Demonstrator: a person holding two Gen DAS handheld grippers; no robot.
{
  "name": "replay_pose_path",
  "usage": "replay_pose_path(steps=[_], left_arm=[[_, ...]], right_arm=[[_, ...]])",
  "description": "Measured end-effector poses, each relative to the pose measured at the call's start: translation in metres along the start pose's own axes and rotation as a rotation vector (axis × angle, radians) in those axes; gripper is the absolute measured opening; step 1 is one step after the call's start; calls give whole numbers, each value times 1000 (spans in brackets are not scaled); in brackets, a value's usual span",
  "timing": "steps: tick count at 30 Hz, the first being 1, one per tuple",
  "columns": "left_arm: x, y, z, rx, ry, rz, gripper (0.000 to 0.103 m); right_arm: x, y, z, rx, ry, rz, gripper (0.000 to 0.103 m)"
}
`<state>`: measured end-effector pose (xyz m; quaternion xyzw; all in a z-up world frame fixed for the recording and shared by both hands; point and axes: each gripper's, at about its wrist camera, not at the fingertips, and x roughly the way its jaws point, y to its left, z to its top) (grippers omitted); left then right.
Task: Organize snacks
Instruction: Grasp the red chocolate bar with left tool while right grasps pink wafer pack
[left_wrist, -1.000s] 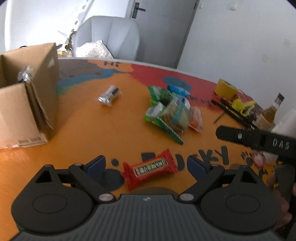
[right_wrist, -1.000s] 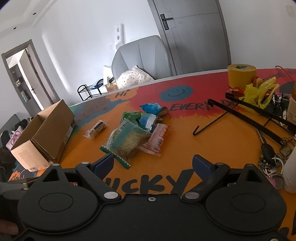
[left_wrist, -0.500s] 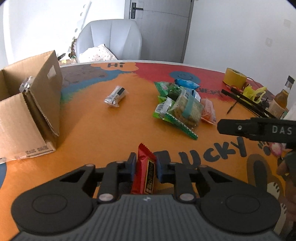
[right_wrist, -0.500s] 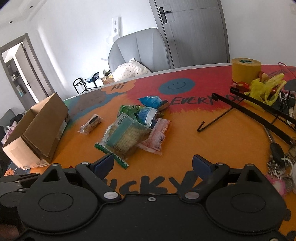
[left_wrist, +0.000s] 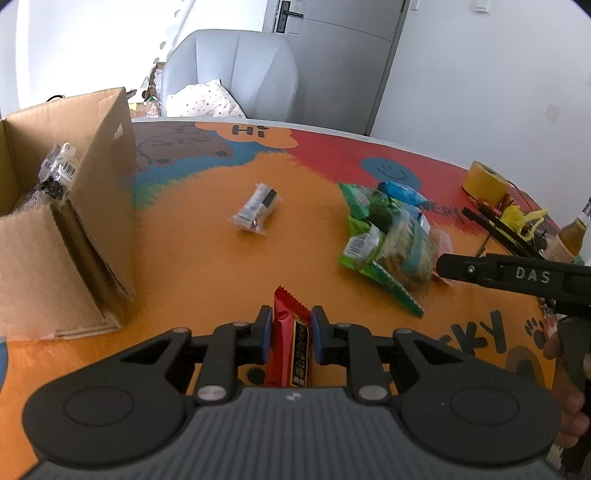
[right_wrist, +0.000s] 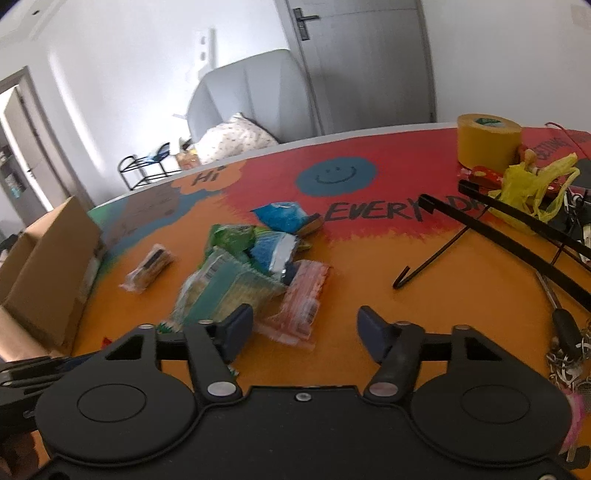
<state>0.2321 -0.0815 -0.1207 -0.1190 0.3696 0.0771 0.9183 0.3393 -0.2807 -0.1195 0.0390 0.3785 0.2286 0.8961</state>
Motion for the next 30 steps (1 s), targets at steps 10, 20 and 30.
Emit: replay_pose_path(steps=[10,20,30], left_arm=[[5,14,11,-31,-12,-24,21],[-11,17,17,-20,-64,-60,21],[-40,22,21,4,-121,-95,21]], right_arm=[[14,8,7,15,25,-41,21],[-21,11,-11,30,-13,-33,17],[-54,26,-18,40,-89,-27,16]])
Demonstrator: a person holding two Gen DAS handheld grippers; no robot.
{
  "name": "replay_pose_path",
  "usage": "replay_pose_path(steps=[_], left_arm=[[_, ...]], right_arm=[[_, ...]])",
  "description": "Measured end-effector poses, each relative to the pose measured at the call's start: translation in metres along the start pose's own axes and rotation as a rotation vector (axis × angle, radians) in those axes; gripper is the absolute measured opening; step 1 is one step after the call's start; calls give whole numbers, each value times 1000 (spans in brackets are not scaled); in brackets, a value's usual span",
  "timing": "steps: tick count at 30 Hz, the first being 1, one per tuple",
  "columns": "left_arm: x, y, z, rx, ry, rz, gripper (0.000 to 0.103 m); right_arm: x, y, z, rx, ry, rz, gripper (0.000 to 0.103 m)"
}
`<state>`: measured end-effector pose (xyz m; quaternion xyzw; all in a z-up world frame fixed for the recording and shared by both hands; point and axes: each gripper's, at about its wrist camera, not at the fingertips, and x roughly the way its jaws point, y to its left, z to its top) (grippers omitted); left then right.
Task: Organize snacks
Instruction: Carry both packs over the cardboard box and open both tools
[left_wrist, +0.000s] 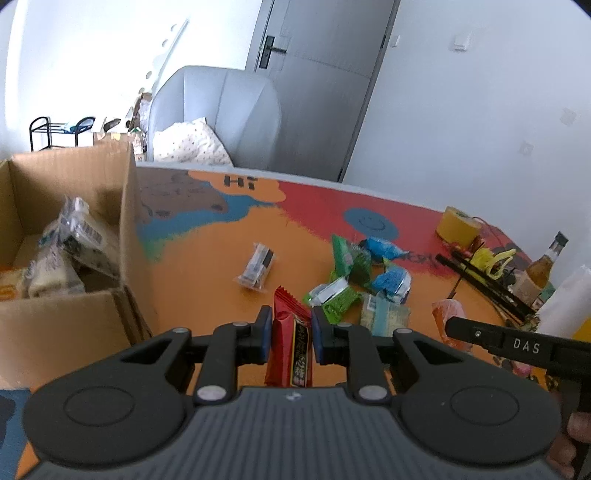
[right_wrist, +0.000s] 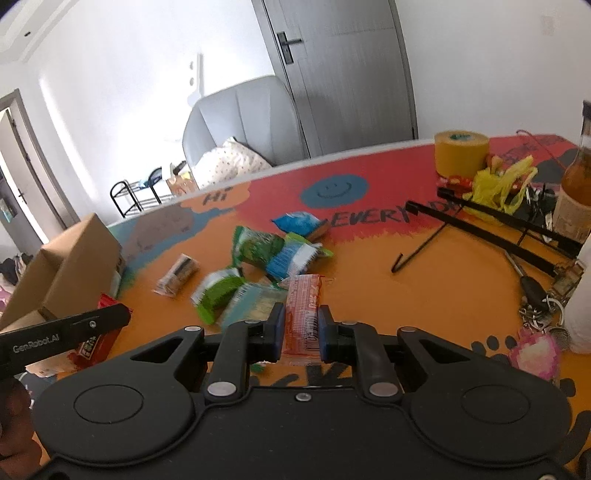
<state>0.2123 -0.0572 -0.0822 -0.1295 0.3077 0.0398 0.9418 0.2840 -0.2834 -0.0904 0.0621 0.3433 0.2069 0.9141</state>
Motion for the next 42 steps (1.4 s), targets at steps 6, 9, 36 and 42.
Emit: replay_pose_path(steps=[6,9,36,42], left_arm=[[-18,5,8,8,-41,-14,21],[-30,7,16,16,-70,-23,21],[-76,73,55,-35,-166,21,21],[-85,91,51,-52,-199,38,21]], right_arm=[[-16,20,7,-17,-55,18,16],[-22,30,12,-25,-80,34,14],[5,81,-19,-48,116,54,56],[9,100,-38,-89,146,33,65]])
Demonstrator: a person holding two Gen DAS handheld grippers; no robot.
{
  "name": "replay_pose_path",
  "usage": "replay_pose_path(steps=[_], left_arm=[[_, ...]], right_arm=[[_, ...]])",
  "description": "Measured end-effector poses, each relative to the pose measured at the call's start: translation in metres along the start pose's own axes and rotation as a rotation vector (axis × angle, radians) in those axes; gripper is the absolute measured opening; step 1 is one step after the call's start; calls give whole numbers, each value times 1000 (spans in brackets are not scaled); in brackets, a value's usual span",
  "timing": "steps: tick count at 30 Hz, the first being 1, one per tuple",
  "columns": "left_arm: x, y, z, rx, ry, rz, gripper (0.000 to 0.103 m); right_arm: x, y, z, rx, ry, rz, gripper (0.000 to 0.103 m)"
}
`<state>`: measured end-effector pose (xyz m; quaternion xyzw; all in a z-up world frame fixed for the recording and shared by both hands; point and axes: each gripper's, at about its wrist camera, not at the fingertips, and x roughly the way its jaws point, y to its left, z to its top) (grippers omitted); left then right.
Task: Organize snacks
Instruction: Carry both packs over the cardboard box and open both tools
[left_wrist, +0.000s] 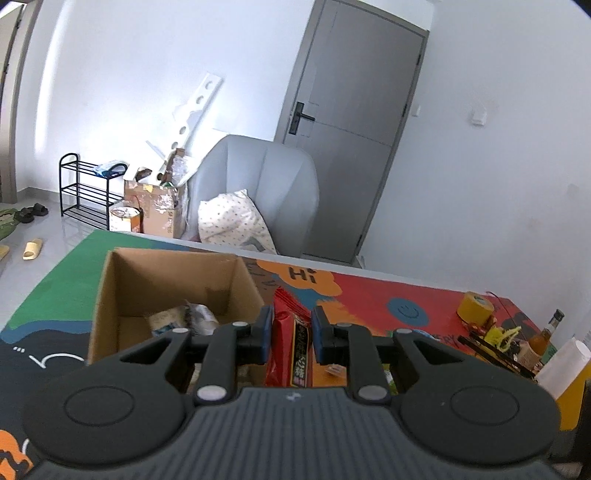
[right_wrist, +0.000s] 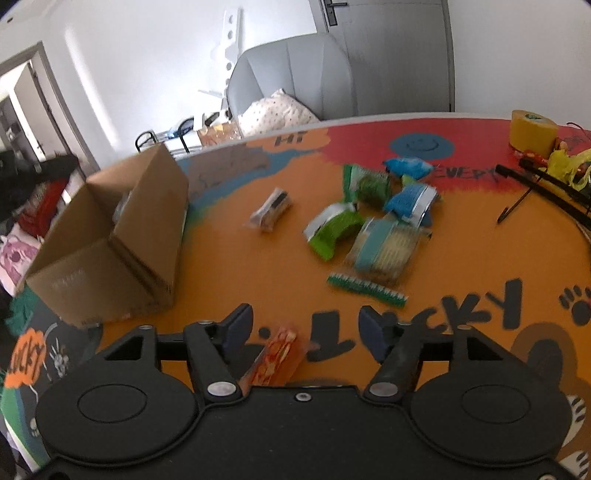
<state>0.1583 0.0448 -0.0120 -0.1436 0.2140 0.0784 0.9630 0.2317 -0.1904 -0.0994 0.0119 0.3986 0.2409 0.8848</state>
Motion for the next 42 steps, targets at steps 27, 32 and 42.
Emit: replay_pose_path(steps=[27,32,42], left_arm=[[-22,69,1,-113,2,159,46],[-26,70,-2,-107,17,151,68],[-32,81,-2,-106,35,163,92]], right_arm=[[-11,53,29,-141,-104,80,16],[-15,73,46,-183,-154,113,17],[-21,110,74,-245,-215,184,17]])
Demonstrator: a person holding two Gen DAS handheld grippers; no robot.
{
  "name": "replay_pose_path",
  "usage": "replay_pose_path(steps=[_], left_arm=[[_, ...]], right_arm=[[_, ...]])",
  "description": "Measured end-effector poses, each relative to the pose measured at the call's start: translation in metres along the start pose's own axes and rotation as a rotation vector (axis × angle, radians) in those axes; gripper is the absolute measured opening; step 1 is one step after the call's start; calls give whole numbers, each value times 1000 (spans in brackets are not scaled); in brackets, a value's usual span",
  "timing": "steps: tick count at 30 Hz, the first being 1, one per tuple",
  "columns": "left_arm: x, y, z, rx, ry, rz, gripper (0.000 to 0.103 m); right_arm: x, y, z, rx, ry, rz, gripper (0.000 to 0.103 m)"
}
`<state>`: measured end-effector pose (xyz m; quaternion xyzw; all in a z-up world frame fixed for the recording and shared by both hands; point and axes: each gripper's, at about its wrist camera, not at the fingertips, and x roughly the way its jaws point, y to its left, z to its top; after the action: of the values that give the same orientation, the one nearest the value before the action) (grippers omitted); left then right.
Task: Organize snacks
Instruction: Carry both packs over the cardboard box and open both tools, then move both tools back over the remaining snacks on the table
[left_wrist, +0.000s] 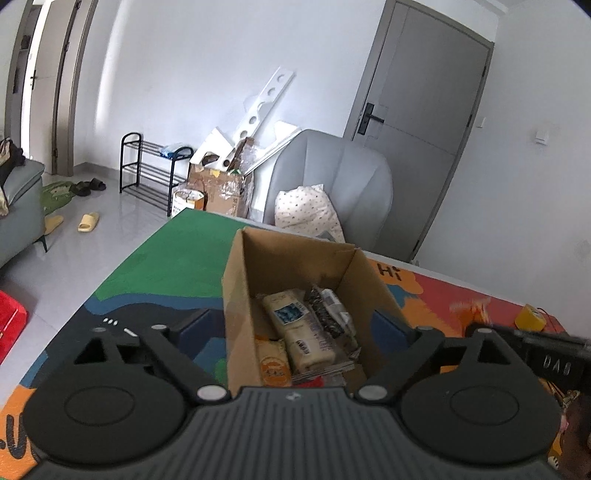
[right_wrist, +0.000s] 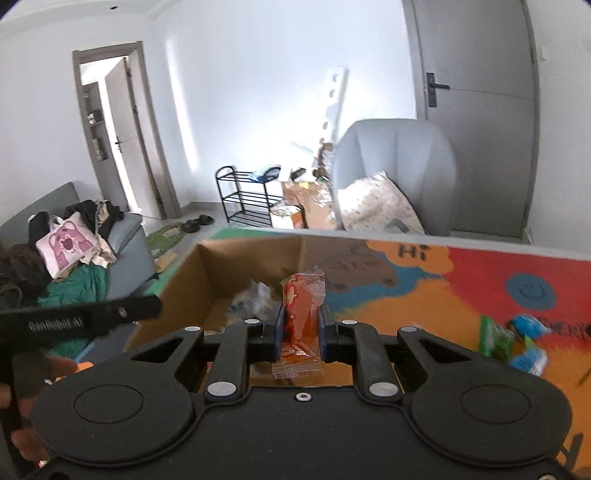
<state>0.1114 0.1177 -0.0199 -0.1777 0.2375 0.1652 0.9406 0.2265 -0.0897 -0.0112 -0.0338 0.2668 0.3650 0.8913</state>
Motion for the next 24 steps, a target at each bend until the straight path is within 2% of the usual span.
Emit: replay_pose_path(steps=[9,10,12,14,18,20,22,24], left_arm=[[-3,12,1,-27,34,19,93],[-3,12,2,-31,37,26,93],[-3,14,2,-35,39,41,93],[-3,13,3,-38,46,46,93],[-2,10,4,-39,56,38,94],[-2,4,5,-27,48,29,100],[-2,-3,4,-12,38,14,103],[-1,-11,4,4,31,-5,103]], right_arm=[[14,23,17,-35,-29,68,17],[15,24,18,-37,-31,85,20],[13,26,19,-35,-41,100,31],[9,24,18,-37,-53,80,51],[-3,13,16,-21,-76,37,64],[-7,6,13,-7,-87,10,80],[-12,-2,10,0,-95,-20,88],[-15,-10,6,5,-90,-42,91]])
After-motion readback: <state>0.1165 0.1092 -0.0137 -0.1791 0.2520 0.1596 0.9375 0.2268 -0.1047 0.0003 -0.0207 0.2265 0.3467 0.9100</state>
